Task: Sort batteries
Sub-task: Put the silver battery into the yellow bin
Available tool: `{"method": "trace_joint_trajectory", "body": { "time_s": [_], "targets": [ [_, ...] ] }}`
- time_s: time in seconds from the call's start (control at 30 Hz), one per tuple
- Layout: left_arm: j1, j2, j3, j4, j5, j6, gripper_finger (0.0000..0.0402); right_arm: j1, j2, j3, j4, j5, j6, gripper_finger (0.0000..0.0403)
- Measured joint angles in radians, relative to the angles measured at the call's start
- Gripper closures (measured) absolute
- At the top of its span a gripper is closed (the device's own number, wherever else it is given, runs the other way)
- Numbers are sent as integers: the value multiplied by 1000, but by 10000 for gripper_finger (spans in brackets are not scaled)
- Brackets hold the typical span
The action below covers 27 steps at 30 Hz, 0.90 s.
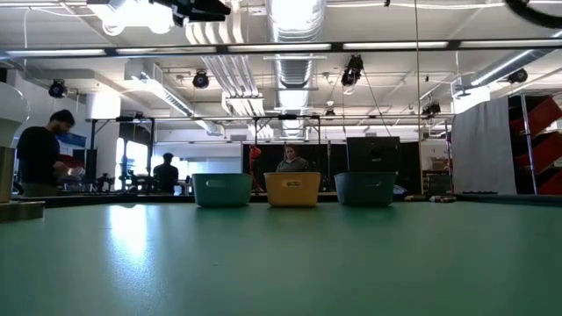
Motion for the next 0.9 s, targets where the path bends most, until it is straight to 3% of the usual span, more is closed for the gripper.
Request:
{"method": "trace_joint_trajectory", "body": {
  "time_s": [0.17,0.33,0.5,0.77,0.9],
  "targets": [
    [0,29,0,84,21,1,210,107,20,-33,82,-22,140,303],
    [2,80,1,147,218,-15,210,169,47,-58,89,-75,184,316],
    [4,150,56,144,294,-43,210,194,54,-83,101,-95,207,316],
    [4,279,225,-2,349,-42,210,202,57,-145,133,-101,163,292],
    [12,314,294,-93,490,-42,210,202,57,-189,247,-109,175,287]
  ]
}}
